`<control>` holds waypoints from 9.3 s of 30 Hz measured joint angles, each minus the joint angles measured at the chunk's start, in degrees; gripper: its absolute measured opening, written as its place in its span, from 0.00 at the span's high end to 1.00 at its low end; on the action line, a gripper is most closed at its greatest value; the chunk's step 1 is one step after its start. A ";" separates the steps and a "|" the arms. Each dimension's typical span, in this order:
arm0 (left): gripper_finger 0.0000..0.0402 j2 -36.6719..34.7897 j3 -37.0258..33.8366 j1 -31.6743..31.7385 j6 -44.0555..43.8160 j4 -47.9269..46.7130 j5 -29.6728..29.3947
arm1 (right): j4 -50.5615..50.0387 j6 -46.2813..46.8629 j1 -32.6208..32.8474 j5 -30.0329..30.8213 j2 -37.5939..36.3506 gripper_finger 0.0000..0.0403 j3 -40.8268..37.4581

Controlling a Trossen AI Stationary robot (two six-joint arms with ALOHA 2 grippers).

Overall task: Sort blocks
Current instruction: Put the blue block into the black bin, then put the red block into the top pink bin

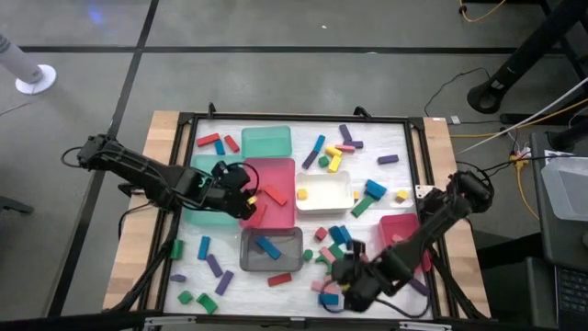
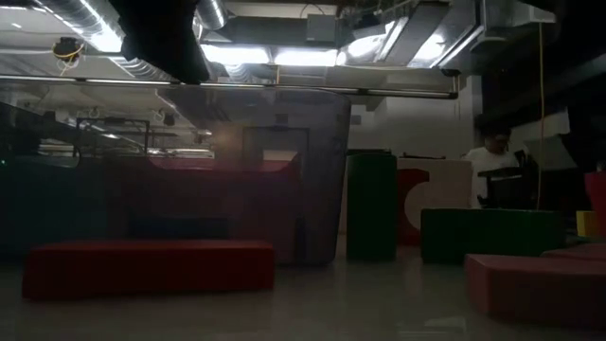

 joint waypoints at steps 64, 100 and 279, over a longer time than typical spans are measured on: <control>0.64 -0.02 0.02 -3.84 -0.04 1.19 4.45 | 26.44 -20.58 -1.74 5.16 4.91 0.66 -2.82; 0.64 -0.02 0.04 -11.24 -3.40 1.27 4.46 | -5.70 -20.89 -20.07 -9.20 2.12 0.58 11.48; 0.64 -0.02 0.00 -22.75 -6.02 1.09 4.44 | -4.21 -24.72 -34.09 -2.26 10.54 0.81 30.55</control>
